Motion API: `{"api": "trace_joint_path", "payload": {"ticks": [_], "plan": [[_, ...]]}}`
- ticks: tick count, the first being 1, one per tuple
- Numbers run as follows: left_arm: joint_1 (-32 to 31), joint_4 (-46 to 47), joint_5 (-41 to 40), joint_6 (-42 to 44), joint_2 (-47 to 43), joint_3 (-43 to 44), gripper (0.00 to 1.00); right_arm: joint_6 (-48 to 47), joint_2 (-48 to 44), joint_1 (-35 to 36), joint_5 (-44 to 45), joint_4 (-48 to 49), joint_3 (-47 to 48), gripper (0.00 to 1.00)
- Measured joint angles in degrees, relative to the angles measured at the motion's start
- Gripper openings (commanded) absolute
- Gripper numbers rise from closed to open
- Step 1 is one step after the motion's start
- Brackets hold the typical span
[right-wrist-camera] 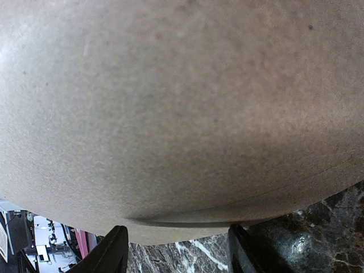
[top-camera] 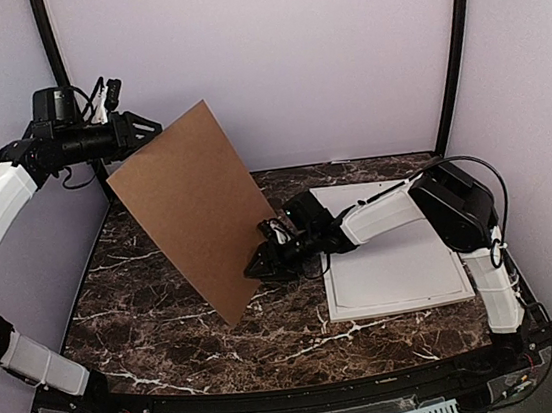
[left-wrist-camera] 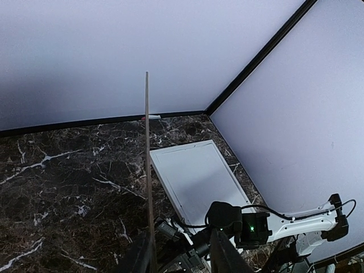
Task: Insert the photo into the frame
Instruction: Pick up the backboard from the center of the board.
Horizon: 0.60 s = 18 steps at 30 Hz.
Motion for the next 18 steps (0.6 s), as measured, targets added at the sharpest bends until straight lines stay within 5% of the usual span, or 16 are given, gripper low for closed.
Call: {"api": "trace_joint_path", "payload": {"ticks": [18], "plan": [[0.0,-0.5,5.7,-0.7,0.9,1.3,0.44,0.3,0.1,-0.2,-0.6,1.8,-1.0,0.61]]}}
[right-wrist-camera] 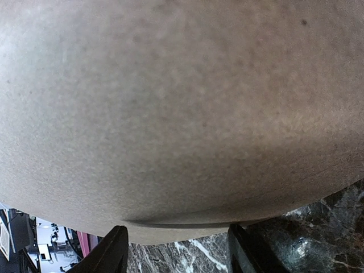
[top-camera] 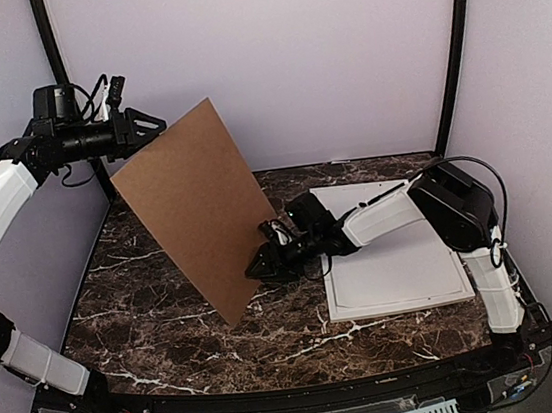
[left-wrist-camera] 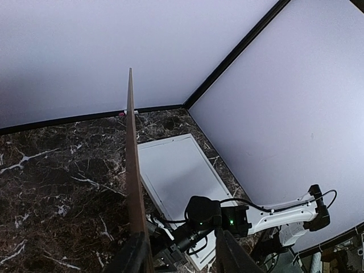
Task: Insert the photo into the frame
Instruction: Pick up the backboard from the center of the board.
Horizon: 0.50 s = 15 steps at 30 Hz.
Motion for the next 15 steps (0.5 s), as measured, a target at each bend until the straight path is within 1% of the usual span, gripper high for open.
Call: {"api": "trace_joint_path", "payload": {"ticks": [5,7,10,12,15], "plan": [[0.0,-1.1,0.0,-0.2,0.0,0.2,0.46,0.2,0.0,-0.1,-1.1,2.7,-1.7,0.64],[-0.5,-5.4,-0.4,-0.2,0.1,0.2,0.47,0.2,0.0,-0.1,-1.3,3.2,-2.0,0.65],[-0.9,-9.4,-0.8,-0.2,0.1,0.2,0.47,0.1,0.0,-0.1,-1.7,4.4,-2.6,0.65],[-1.0,-11.1,-0.9,-0.2,0.0,0.2,0.46,0.1,0.0,-0.1,-1.9,4.7,-2.8,0.65],[-1.0,-12.3,-0.9,-0.2,-0.3,0.2,0.42,0.1,0.0,-0.1,-2.0,5.2,-3.0,0.64]]}}
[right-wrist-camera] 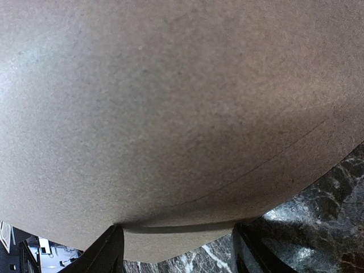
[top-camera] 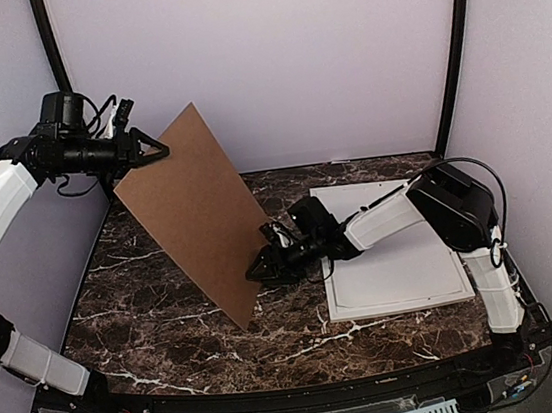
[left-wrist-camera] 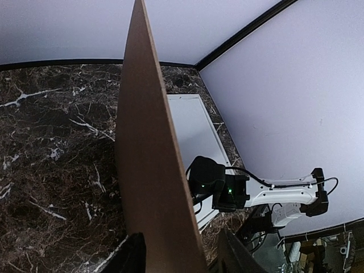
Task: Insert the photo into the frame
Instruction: Pick up the backboard from the center of the board.
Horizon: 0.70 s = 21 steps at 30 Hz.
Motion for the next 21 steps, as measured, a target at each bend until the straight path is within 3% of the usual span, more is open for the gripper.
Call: {"api": "trace_joint_path", "payload": {"ticks": [18,21], "plan": [[-0.1,-9.2,-7.6,4.4,1.9,6.1,0.0,-2.2,-1.3,-0.5,0.7,-2.0,-0.8,0.64],[-0.1,-10.3,-9.0,6.7,2.3,6.8,0.0,-5.3,-3.7,-0.8,1.9,-6.7,-0.9,0.65]]}}
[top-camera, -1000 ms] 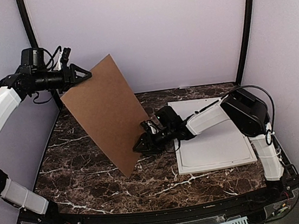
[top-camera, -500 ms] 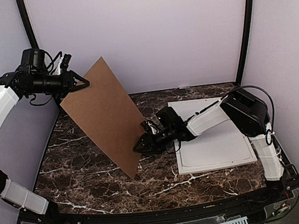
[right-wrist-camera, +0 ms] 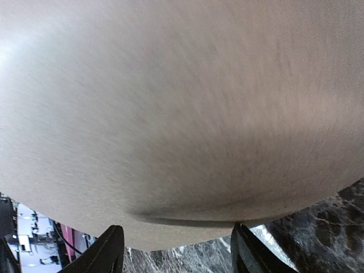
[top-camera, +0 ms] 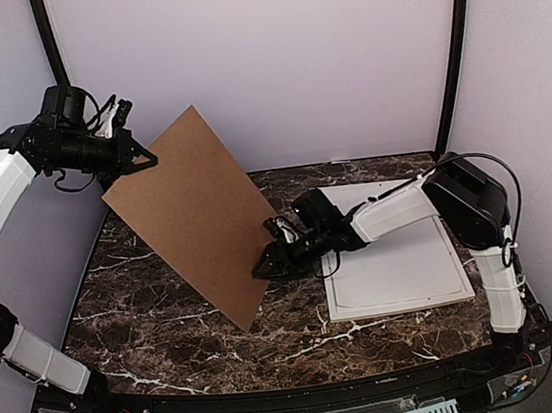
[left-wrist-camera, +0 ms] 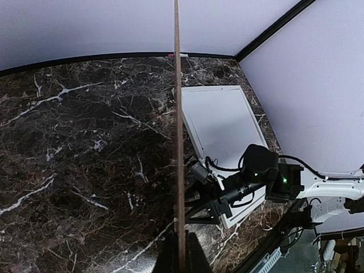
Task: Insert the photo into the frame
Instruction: Pick up the backboard from the center of the board, then pass from the left arm to the right
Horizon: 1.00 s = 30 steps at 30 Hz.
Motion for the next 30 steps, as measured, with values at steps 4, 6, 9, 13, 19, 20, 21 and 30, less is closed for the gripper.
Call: {"api": "trace_joint_path", "payload": {"ticks": [4,6,9,13,19,20,21,30], "plan": [[-0.3,-2.5,1.0,3.2,0.4,1.9,0.0,-6.2,-6.1,-1.1,3.3,-7.5,1.1,0.67],[-0.3,-3.8,1.9,5.6,0.4,3.6,0.0,-9.9,-10.1,-1.6,5.3,-11.4,2.7,0.68],[-0.3,-4.3,3.8,8.9,0.3,5.6,0.0,-15.3,-17.2,-2.2,8.1,-15.7,5.1,0.71],[-0.3,-4.7,7.8,12.2,-0.2,6.3,0.0,-22.4,-25.9,-3.1,12.0,-20.0,7.7,0.78],[-0.4,-4.9,16.4,14.2,-0.9,6.3,0.0,-31.1,-32.3,-4.4,15.8,-26.2,10.4,0.8],[-0.4,-4.8,17.7,14.3,-1.1,6.3,0.0,-32.5,-32.6,-4.6,16.3,-27.4,10.8,0.8],[-0.4,-4.8,19.0,14.3,-1.4,6.3,0.0,-33.9,-32.9,-4.7,16.9,-28.7,11.1,0.8],[-1.0,-2.3,28.3,13.8,-4.2,6.1,0.0,-42.9,-35.6,-5.6,17.5,-36.1,11.4,0.69]]}}
